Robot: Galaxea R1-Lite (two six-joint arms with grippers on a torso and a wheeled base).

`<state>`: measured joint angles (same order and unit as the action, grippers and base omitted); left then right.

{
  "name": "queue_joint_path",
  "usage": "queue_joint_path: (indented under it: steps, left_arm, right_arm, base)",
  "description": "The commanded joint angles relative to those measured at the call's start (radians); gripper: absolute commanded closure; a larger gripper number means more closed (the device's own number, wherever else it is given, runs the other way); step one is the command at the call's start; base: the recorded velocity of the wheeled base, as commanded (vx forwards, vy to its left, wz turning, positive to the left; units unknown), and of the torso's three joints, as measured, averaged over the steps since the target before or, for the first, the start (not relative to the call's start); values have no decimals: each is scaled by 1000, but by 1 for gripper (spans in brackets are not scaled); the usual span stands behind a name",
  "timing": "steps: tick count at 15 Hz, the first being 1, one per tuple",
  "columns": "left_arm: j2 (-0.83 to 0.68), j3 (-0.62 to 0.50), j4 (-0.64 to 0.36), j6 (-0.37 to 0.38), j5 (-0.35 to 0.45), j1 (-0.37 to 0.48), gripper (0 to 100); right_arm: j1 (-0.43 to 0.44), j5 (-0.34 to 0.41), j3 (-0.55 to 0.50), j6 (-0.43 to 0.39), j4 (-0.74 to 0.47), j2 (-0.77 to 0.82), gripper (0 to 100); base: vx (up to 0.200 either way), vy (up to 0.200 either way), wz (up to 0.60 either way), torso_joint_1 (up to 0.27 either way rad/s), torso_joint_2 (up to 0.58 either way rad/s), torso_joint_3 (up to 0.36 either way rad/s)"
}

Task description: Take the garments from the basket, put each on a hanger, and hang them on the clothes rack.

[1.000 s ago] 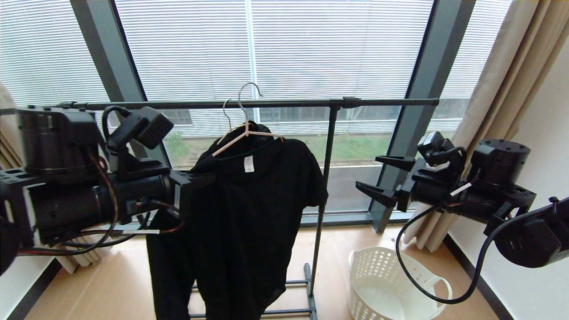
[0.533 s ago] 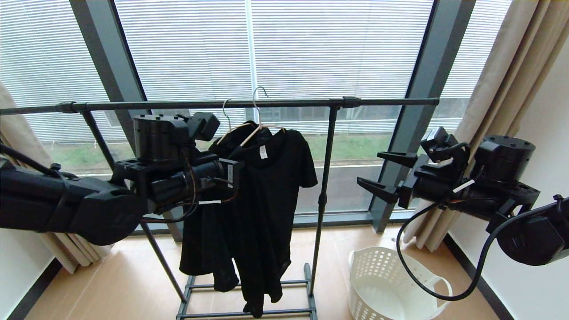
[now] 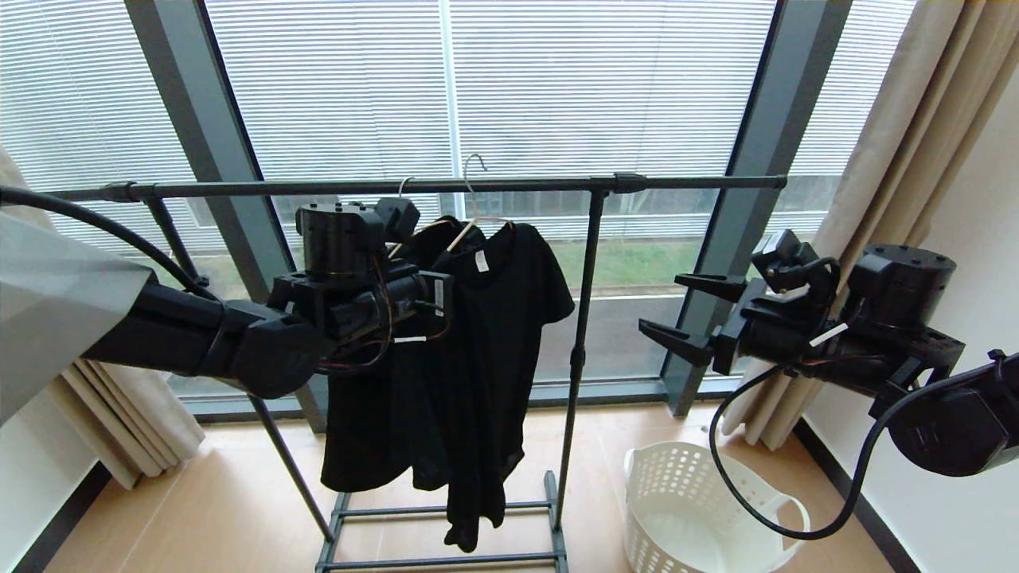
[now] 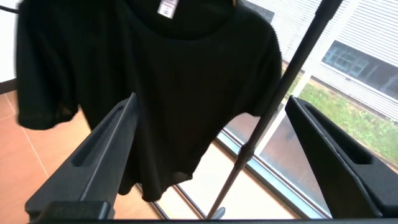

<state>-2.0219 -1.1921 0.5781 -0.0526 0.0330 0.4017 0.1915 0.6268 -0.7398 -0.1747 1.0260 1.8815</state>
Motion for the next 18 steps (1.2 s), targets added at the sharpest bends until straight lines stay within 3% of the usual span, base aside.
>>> queue_joint_path:
  steps: [1, 8, 18]
  left_arm:
    - [-66, -64, 0, -7, -28, -1, 100]
    - [-153, -169, 2, -13, -39, -3, 100]
    - [-213, -215, 0, -13, -39, -20, 100]
  right_arm:
    - [0, 1, 0, 0, 0, 4, 0]
    - [2, 1, 7, -2, 2, 5, 0]
    - [14, 1, 10, -8, 3, 24, 0]
  base:
    - [0, 0, 0, 0, 0, 0]
    - [0, 0, 0, 0, 0, 0]
    - [0, 0, 0, 0, 0, 0]
